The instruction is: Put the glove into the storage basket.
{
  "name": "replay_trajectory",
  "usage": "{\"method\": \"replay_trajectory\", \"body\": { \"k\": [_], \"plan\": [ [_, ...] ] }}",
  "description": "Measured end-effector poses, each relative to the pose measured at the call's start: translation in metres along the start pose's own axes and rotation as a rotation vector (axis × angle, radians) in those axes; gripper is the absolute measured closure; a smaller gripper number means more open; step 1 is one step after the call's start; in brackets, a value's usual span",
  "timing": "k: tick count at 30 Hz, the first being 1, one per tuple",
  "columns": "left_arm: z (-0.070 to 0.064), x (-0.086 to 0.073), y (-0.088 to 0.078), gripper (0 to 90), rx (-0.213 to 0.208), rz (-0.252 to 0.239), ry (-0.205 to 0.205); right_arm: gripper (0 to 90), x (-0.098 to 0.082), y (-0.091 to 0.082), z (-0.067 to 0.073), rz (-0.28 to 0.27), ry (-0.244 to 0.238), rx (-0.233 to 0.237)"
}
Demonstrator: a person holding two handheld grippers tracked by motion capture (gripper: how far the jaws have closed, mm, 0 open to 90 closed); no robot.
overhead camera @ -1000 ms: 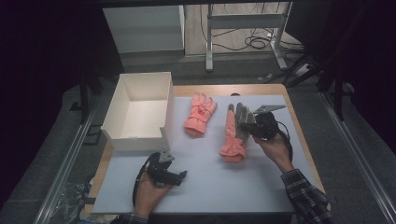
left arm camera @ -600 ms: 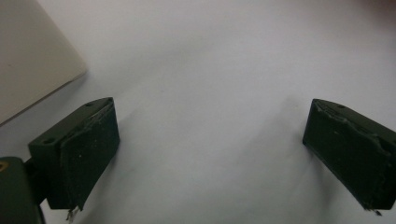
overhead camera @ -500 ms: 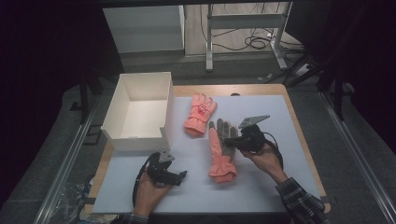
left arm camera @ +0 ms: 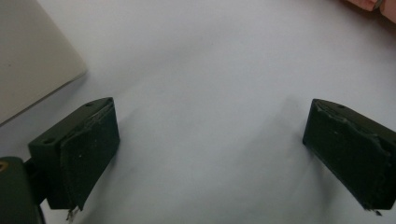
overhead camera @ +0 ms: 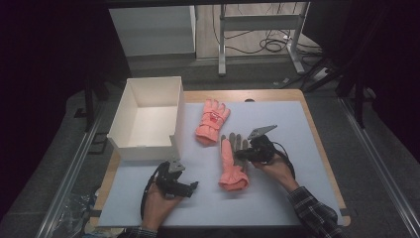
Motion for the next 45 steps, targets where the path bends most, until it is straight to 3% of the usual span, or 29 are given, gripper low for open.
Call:
{"method": "replay_trajectory", "body": {
  "k": [15,21,32,45],
  "plan": [
    [0.0,0.0,0.0,3.7,-0.001,0.002,0.002,66.5,0.026,-0.013,-0.007,-0.042,-0.042,-0.077],
    [0.0,0.0,0.0,3.7,-0.001,0.002,0.002,58.0,0.043,-0.005,-0.01,-0.055,-0.057,-0.112],
    [0.0,0.0,0.0,3.7,-0.001,0.004,0.004,50.5,0.057,0.012,-0.019,-0.063,-0.052,-0.145],
    [0.0,0.0,0.0,3.7,-0.002,0.002,0.004,49.5,0.078,0.031,-0.03,-0.07,-0.048,-0.168]
  ]
}}
Point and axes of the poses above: each handheld gripper's, and its own axes: y roughly forward along the jaws, x roughly out of its top, z roughly to its left, the point moved 7 cm from there along y, roughly forward along the jaws, and after that the axes turned 12 degrees about -z, right-handed, at the moved point
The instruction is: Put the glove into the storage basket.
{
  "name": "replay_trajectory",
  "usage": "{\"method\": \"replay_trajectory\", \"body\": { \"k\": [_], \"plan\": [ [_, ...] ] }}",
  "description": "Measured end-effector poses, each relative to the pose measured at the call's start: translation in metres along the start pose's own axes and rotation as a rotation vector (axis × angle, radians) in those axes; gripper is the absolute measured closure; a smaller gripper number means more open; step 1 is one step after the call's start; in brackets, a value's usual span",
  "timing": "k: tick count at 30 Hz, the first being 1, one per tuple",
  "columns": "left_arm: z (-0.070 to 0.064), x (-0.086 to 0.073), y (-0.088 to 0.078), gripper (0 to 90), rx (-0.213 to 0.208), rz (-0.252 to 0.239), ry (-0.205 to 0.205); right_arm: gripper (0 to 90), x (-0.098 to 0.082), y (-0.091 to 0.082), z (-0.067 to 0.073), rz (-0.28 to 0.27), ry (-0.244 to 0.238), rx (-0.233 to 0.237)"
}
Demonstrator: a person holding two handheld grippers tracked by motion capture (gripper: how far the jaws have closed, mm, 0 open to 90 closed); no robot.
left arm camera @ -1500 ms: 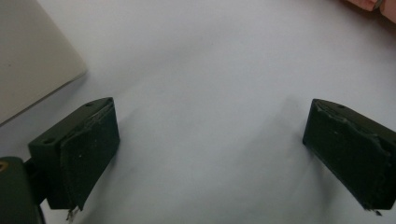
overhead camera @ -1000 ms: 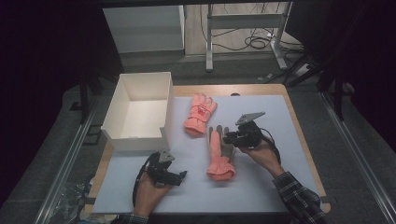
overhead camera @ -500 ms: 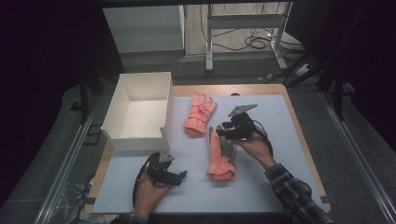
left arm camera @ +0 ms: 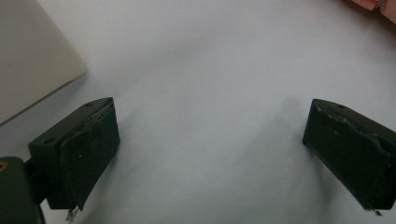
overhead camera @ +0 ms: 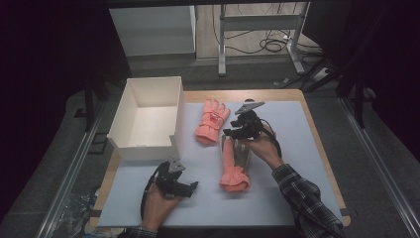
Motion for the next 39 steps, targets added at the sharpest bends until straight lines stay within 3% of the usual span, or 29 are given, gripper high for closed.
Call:
{"method": "replay_trajectory", "body": {
  "k": [16,32,39],
  "plan": [
    [0.0,0.0,0.0,3.7,0.0,-0.001,-0.003,61.9,0.016,0.045,-0.014,0.023,-0.011,-0.021],
    [0.0,0.0,0.0,3.7,-0.001,-0.001,-0.003,54.0,0.018,0.093,-0.032,0.069,-0.038,-0.058],
    [0.0,0.0,0.0,3.7,-0.001,-0.001,-0.002,57.7,0.01,0.107,-0.036,0.116,-0.004,-0.054]
  ]
}}
Point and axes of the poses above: each handheld gripper's, and its own axes: y roughly forward along the jaws, x roughly out of its top, z roughly to its left, the point moved 7 cm from there along y, roughly forward along the jaws, and after that the axes turned 12 degrees about -z, right-handed, at the moved point
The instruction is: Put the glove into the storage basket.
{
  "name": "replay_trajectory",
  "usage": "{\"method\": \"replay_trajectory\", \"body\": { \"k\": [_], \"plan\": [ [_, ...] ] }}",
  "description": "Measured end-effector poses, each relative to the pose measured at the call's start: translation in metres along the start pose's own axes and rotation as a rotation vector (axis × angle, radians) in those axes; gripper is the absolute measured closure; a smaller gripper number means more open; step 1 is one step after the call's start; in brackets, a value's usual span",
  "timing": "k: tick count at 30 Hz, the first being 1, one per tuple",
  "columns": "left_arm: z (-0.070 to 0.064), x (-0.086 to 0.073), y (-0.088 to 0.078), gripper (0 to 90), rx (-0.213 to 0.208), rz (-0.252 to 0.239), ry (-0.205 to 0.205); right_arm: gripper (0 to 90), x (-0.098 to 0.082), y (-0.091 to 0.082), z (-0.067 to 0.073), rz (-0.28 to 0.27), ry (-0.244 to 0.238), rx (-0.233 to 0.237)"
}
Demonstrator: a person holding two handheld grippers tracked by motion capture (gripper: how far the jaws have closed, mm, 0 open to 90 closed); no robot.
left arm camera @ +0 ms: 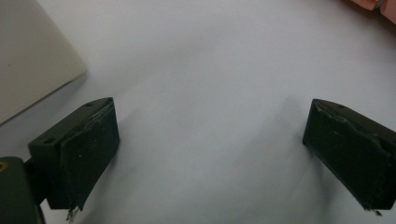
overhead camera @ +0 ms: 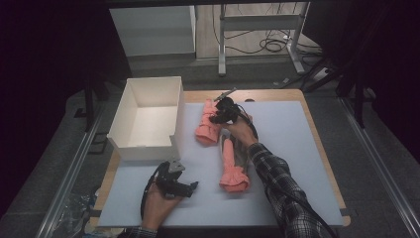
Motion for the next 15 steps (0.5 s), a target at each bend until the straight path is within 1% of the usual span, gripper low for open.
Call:
{"method": "replay_trajectory", "body": {
  "k": [3,6,9,12,15],
  "plan": [
    [0.0,0.0,0.0,3.7,0.0,0.0,0.0,65.4,-0.0035,0.0041,0.0002,0.015,0.02,0.01],
    [0.0,0.0,0.0,3.7,0.0,0.0,0.0,75.2,-0.0052,0.0051,0.0008,0.024,0.034,0.006],
    [0.0,0.0,0.0,3.7,0.0,0.0,0.0,83.9,-0.0041,0.003,0.0014,0.039,0.023,-0.007],
    [0.0,0.0,0.0,3.7,0.0,-0.001,0.0,86.5,-0.0027,0.0012,0.0028,0.045,0.003,-0.027],
    [0.0,0.0,0.0,3.7,0.0,0.0,0.0,87.1,-0.0012,-0.0015,0.0027,0.03,0.014,-0.025]
  ]
}}
Point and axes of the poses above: each handheld gripper's, and its own axes: y roughly forward along the jaws, x roughly out of its top, z roughly to its left, the point moved 7 cm from there along y, roughly forward along the jaws, and after that the axes turned 12 degrees about -z, right-handed, at the moved point
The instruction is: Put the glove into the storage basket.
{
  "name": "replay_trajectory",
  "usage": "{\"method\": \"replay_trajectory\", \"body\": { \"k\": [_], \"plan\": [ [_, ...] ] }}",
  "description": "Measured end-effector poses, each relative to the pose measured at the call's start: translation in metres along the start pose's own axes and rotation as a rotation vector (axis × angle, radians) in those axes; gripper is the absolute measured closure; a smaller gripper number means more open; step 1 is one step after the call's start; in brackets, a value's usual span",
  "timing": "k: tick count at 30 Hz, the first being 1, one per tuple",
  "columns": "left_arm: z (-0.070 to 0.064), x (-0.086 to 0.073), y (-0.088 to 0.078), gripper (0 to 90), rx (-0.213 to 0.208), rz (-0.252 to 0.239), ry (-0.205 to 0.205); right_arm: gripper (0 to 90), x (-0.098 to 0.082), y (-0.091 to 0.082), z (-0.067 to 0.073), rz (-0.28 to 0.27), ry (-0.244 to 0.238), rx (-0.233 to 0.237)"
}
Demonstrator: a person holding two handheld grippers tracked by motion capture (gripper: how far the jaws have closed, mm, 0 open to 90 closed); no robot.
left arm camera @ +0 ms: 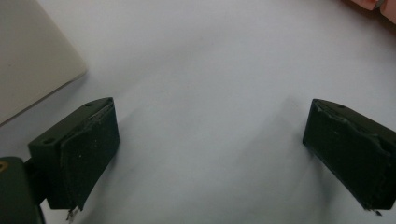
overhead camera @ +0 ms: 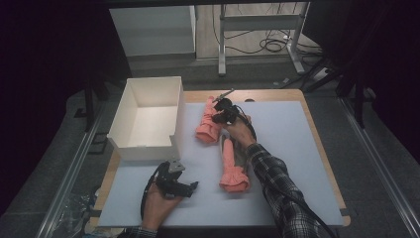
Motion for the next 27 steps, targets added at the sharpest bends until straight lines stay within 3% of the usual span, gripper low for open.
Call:
{"method": "replay_trajectory", "body": {
  "k": [5,12,27],
  "plan": [
    [0.0,0.0,0.0,3.7,0.0,0.0,0.0,87.3,0.004,-0.008,-0.002,-0.019,0.018,0.006],
    [0.0,0.0,0.0,3.7,0.0,0.0,-0.001,87.3,0.014,-0.021,0.003,-0.056,0.004,0.025],
    [0.0,0.0,0.0,3.7,0.001,0.001,0.002,87.2,0.039,-0.069,0.031,-0.111,-0.087,0.112]
  ]
}}
Point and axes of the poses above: each handheld gripper's, and its own axes: y roughly forward along the jaws, x roughly out of its top, z roughly to its left, the point moved 7 cm from there along y, roughly forward along the jaws, and after that the axes turned 12 degrees about -z, right-handed, at the moved point
